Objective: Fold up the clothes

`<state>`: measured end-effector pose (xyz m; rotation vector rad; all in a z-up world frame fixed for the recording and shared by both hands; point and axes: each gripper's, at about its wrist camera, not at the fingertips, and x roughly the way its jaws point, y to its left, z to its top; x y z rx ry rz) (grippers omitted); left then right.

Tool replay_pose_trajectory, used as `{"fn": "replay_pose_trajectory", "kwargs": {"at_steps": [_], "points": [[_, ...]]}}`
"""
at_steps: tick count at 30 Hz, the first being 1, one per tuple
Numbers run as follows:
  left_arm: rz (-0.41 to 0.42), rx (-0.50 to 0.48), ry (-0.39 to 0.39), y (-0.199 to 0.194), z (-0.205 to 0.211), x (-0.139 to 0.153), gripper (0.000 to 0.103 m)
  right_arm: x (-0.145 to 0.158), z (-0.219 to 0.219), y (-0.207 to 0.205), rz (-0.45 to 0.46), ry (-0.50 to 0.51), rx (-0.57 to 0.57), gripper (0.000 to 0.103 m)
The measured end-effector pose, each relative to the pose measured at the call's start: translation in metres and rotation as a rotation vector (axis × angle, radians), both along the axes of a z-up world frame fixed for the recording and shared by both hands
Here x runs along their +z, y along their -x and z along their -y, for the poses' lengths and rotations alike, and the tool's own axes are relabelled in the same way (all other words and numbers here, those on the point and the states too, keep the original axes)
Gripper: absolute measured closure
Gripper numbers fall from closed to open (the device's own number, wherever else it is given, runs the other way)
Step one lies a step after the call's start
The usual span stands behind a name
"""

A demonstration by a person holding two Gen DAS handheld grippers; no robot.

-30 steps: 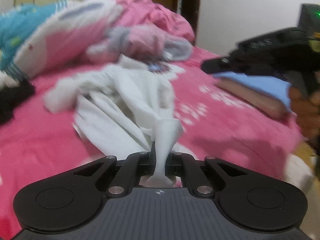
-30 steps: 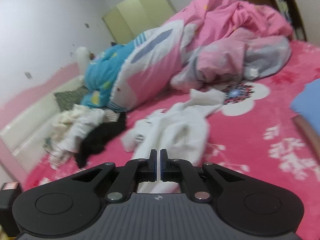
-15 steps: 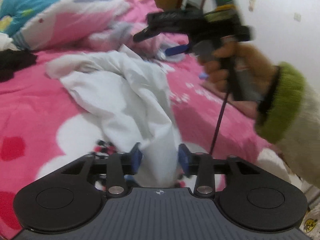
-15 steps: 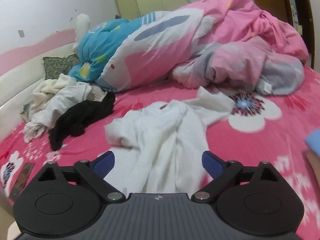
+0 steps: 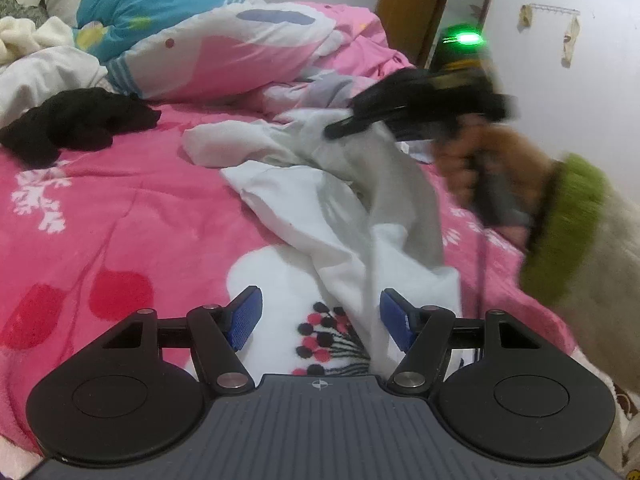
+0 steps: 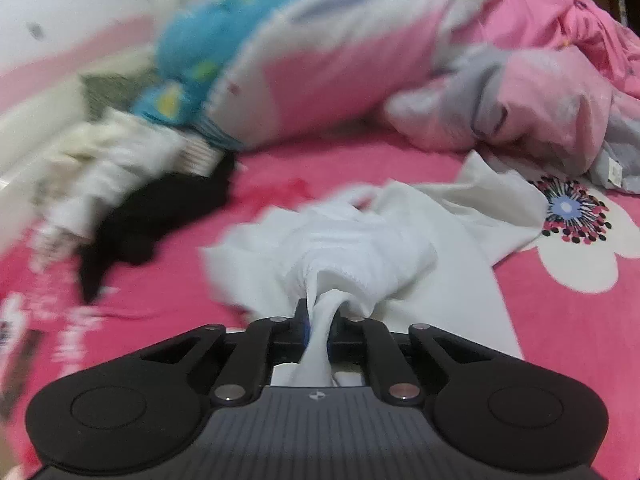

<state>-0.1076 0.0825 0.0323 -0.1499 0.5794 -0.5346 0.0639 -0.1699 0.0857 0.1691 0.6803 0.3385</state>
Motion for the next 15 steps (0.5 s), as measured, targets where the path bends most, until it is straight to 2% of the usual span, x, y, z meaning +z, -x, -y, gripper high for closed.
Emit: {"fn": "replay_pose_trajectory", "kwargs": {"at_steps": [7,11,15], "points": [[-0.001,-0.010,0.014,0.012,0.002,0.004,0.037,0.034,0.033,0.125,0.067,-0.119,0.050,0.099],[0.028,-0.037,-0.023,0.017,0.011,0.009,0.037,0.033,0.060,0.189,0.054,-0.180,0.044,0.099],[0.070,-0.076,-0.082,0.018,0.026,0.015,0.037,0.009,0.093,0.242,0.032,-0.239,-0.009,0.099]]}}
